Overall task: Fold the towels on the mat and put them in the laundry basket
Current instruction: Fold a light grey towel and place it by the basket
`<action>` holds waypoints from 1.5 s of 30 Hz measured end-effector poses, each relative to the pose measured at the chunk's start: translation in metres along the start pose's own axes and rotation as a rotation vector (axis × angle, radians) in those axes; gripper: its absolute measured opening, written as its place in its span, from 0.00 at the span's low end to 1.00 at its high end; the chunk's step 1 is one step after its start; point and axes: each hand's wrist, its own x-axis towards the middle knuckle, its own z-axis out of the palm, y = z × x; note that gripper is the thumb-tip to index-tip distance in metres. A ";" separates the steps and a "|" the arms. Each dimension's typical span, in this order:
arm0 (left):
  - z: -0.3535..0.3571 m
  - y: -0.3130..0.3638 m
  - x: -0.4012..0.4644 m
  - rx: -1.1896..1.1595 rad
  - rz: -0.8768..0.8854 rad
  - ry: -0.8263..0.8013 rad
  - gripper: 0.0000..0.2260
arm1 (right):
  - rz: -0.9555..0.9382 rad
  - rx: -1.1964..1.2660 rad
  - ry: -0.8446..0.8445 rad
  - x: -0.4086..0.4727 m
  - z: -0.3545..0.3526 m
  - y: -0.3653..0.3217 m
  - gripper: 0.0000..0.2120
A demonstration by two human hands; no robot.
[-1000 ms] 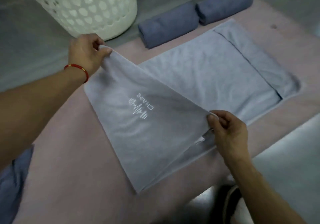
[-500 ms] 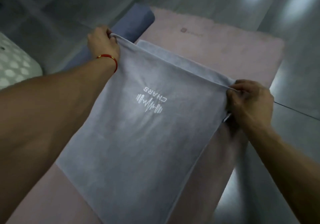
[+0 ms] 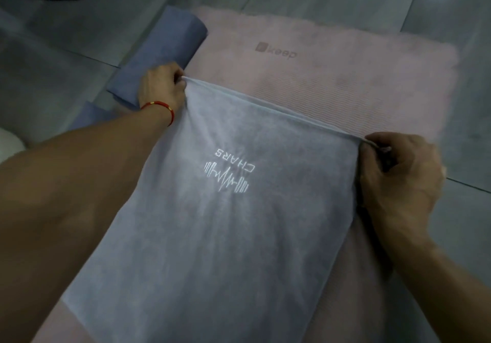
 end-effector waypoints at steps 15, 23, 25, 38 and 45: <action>-0.087 -0.010 -0.039 0.001 0.155 -0.106 0.06 | -0.091 -0.325 -0.268 0.005 -0.005 -0.008 0.09; -0.226 -0.078 -0.143 -0.140 0.116 -0.171 0.04 | -0.380 -0.085 -0.528 0.022 -0.086 -0.110 0.02; -0.270 -0.106 -0.179 -0.177 0.060 -0.127 0.06 | -0.520 -0.080 -0.607 0.030 -0.101 -0.157 0.03; -0.519 -0.266 -0.501 -0.412 -0.440 0.119 0.11 | -1.152 -0.025 -1.065 -0.091 -0.118 -0.495 0.07; -0.556 -0.273 -0.622 -0.335 -0.587 0.113 0.10 | -1.285 0.187 -1.067 -0.178 -0.106 -0.558 0.05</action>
